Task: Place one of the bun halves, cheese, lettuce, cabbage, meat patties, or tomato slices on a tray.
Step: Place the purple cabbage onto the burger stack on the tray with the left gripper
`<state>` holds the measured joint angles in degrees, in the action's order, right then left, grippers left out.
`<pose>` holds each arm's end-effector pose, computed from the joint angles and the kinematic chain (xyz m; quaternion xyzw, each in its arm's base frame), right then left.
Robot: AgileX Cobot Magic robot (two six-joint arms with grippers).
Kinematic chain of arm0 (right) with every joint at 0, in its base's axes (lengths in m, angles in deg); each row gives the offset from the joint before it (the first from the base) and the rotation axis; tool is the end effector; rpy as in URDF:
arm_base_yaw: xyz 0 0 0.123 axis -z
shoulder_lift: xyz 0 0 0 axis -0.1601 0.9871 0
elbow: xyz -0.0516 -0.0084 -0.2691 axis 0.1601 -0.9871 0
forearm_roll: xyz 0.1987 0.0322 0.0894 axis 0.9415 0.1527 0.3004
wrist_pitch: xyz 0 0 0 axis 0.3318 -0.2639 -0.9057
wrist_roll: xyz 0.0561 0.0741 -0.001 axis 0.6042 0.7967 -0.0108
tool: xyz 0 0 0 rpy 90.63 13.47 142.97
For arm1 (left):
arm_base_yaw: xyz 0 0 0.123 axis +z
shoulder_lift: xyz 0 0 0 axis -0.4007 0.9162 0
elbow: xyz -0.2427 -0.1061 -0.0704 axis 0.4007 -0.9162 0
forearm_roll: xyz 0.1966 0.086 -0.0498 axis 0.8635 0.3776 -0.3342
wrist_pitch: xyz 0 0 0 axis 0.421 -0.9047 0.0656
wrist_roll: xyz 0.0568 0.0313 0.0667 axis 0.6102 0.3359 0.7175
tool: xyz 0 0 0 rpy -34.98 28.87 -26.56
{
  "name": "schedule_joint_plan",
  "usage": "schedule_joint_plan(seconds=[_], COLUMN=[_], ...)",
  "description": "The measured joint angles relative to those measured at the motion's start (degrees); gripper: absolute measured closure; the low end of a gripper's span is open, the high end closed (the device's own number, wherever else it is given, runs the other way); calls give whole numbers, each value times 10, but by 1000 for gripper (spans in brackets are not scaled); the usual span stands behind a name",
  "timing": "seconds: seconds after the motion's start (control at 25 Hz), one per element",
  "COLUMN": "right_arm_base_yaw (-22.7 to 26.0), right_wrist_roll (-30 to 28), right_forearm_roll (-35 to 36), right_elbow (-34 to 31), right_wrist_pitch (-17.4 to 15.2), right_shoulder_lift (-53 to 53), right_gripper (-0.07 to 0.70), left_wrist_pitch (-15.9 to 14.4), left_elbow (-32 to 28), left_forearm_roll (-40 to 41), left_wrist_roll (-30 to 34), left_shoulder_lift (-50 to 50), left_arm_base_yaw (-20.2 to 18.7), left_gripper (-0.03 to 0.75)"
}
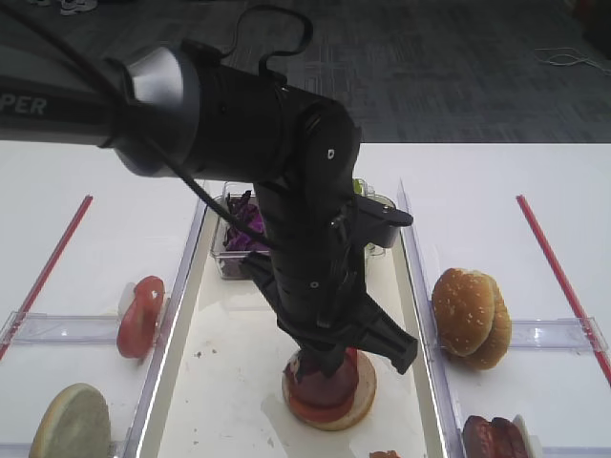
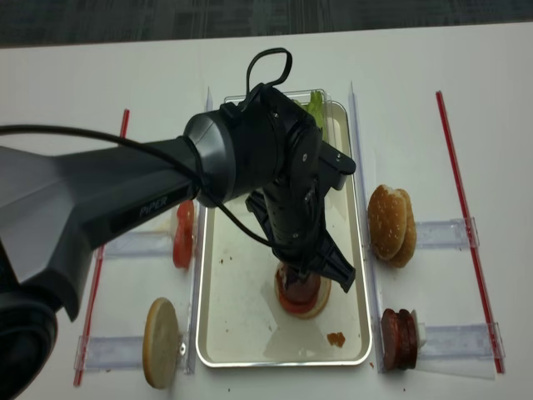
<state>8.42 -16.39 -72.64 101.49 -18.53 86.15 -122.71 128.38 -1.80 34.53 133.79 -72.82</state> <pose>-0.0230 -0.0017 0.2469 -0.0421 0.8748 -0.0247 0.4820 0.2256 -0.2733 0.2013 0.3426 0.9359 -0.0712 0.0403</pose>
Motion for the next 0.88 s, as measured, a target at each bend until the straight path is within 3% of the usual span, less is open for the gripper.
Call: schedule_joint_plan(seconds=[0.88], right_arm_base_yaw=[0], right_wrist_roll=[-3], right_forearm_roll=[0], right_elbow=[0], right_wrist_pitch=[0], right_shoulder_lift=[0], right_gripper=[303], left_wrist_pitch=[-8], left_elbow=[0], left_forearm_roll=[1], left_wrist_roll=[1], left_shoulder_lift=[6], left_arm_base_yaw=[1], left_gripper=[664])
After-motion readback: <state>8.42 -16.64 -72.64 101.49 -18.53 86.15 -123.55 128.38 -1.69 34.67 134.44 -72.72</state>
